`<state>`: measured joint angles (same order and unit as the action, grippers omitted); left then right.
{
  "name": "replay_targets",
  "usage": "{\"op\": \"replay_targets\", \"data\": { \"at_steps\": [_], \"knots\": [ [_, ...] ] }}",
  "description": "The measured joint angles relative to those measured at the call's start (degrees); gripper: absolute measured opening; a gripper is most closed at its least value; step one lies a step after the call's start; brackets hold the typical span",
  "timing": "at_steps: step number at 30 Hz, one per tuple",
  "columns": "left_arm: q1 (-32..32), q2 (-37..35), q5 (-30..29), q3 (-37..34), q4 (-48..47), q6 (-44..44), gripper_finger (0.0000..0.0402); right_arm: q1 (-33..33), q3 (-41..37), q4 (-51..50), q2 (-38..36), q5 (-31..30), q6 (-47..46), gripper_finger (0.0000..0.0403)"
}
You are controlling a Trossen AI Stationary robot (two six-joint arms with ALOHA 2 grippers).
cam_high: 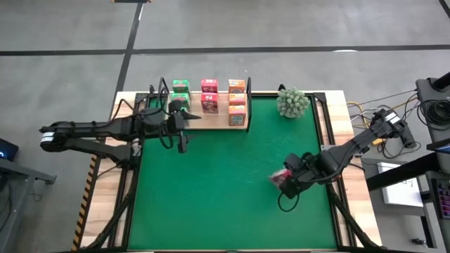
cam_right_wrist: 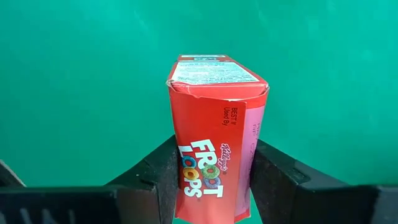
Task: Stack cereal on shelf
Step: Put the red cereal box aligned with the other red cereal box on the shelf
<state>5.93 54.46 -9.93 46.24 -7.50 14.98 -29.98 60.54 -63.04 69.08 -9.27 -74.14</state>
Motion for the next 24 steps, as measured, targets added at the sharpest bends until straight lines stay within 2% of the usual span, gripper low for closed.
{"op": "replay_targets", "data": {
  "at_steps": [5, 9, 15, 24],
  "knots": [
    [0.02, -2.15, 0.00, 0.00, 0.30, 1.25, 0.0236, 2.06, 2.21, 5.85, 0.00, -6.23, 7.88, 0.0154],
    [0.02, -3.86, 0.00, 0.00, 0.35, 1.27, 0.0236, 4.85, 3.35, 11.31, 0.25, -8.86, 16.06, 0.0153],
    [0.04, -6.06, 0.00, -2.47, 2.19, 1.27, 0.0236, 10.09, 5.65, 17.83, 2.40, -8.89, 29.10, 0.0152],
    [0.07, -8.15, 0.00, -2.97, 2.96, 2.71, 0.0236, 17.39, 15.94, 17.72, 9.73, -8.84, 46.60, 0.0151]
  ]
}}
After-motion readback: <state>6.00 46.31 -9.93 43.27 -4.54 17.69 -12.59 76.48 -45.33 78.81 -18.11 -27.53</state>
